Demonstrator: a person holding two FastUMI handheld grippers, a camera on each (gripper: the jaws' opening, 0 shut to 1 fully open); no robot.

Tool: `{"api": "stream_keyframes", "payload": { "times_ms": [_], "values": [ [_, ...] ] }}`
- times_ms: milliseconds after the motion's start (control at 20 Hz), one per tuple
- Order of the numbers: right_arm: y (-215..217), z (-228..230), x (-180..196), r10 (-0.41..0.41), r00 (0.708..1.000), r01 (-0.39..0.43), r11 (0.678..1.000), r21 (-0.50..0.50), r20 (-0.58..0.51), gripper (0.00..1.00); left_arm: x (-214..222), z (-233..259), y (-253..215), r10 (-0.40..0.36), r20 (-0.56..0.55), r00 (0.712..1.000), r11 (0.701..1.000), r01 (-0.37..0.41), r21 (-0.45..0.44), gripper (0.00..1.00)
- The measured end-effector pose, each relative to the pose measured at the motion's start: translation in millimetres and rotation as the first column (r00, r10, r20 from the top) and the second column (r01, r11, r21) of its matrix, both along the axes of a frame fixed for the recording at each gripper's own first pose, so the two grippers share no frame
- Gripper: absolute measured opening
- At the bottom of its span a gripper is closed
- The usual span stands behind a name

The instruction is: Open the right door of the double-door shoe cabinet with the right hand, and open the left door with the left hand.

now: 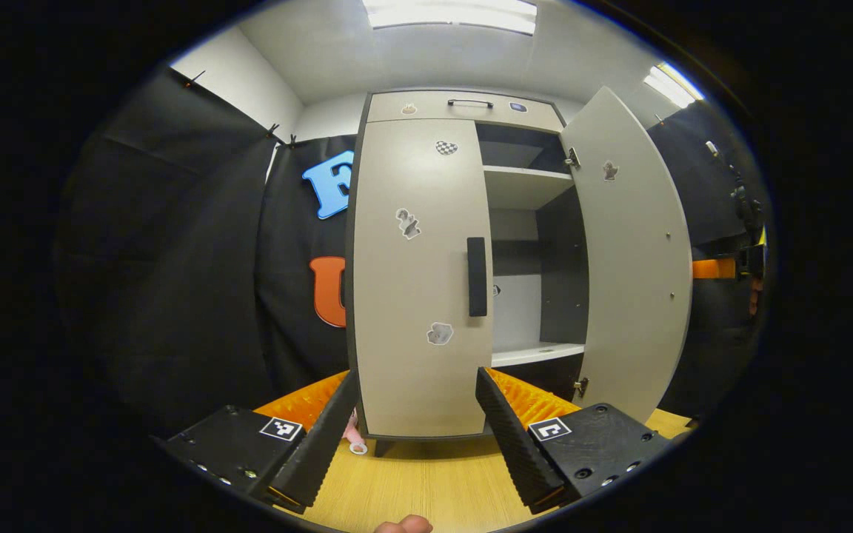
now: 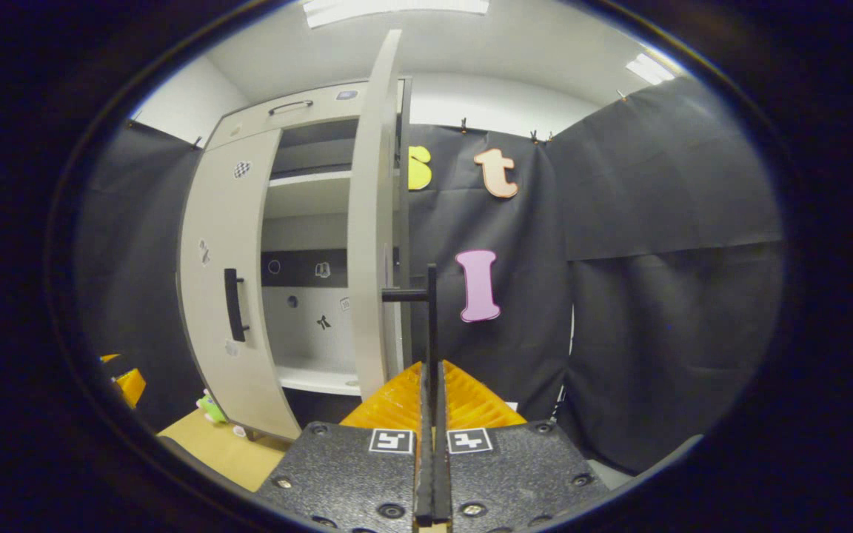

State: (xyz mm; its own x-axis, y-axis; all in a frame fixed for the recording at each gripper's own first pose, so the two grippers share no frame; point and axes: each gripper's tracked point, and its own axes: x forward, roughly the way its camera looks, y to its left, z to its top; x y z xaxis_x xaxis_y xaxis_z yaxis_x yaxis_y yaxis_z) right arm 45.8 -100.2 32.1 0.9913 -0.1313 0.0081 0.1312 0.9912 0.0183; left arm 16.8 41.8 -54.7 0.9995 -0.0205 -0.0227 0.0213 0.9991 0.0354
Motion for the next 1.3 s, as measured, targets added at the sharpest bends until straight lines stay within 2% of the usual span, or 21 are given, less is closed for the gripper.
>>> {"api": "stream_keyframes", "payload": {
  "times_ms": [150,450,500,550,600,650,750,900,1000,1050,1100,1300],
  "values": [
    [31,-9,-21,0.047,0.999,-0.047,0.999,-0.017,-0.003,0.04,-1,-2,11,0.028,0.014,1.000,0.999,-0.028,-0.026,0.95],
    [69,-32,-24,0.108,0.994,-0.106,0.994,0.035,-0.028,0.04,-4,-5,-7,-0.007,-0.001,1.000,0.999,0.007,-0.033,0.95],
    [75,-34,-24,0.130,0.991,-0.129,0.991,0.047,-0.025,0.06,-4,-5,-10,-0.014,-0.002,1.000,0.999,0.014,-0.033,0.95],
    [76,-36,-22,0.131,0.991,-0.130,0.990,0.051,-0.026,0.16,-5,-5,-12,-0.020,-0.002,1.000,0.999,0.019,-0.032,0.95],
    [75,-38,-22,0.128,0.991,-0.127,0.991,0.044,-0.025,0.37,-7,-6,-12,-0.023,-0.003,1.000,0.999,0.023,-0.028,0.95],
    [76,-37,-21,0.127,0.992,-0.127,0.991,0.035,-0.020,0.45,-7,-6,-12,-0.024,-0.004,1.000,0.999,0.024,-0.024,0.95],
    [81,-35,-20,0.134,0.991,-0.134,0.990,0.035,0.001,0.51,-9,-6,-13,-0.025,-0.004,1.000,1.000,0.024,-0.018,0.95],
    [94,-33,-18,0.161,0.987,-0.162,0.986,0.038,0.026,0.71,-8,-4,-9,-0.020,-0.001,1.000,1.000,0.020,-0.016,0.95],
    [103,-32,-17,0.186,0.982,-0.188,0.981,0.038,0.037,0.81,-6,-3,-9,-0.021,-0.001,1.000,1.000,0.021,-0.017,0.95],
    [105,-33,-16,0.187,0.982,-0.188,0.981,0.036,0.037,0.83,-5,-1,-10,-0.027,-0.002,1.000,0.999,0.027,-0.020,0.95],
    [107,-33,-15,0.189,0.981,-0.190,0.981,0.032,0.038,0.90,-3,0,-12,-0.037,-0.004,0.999,0.999,0.037,-0.028,0.95],
    [115,-35,-16,0.195,0.980,-0.195,0.981,0.004,0.028,0.90,21,24,-30,-0.098,0.029,0.995,0.994,0.099,-0.043,0.95]
  ]
}}
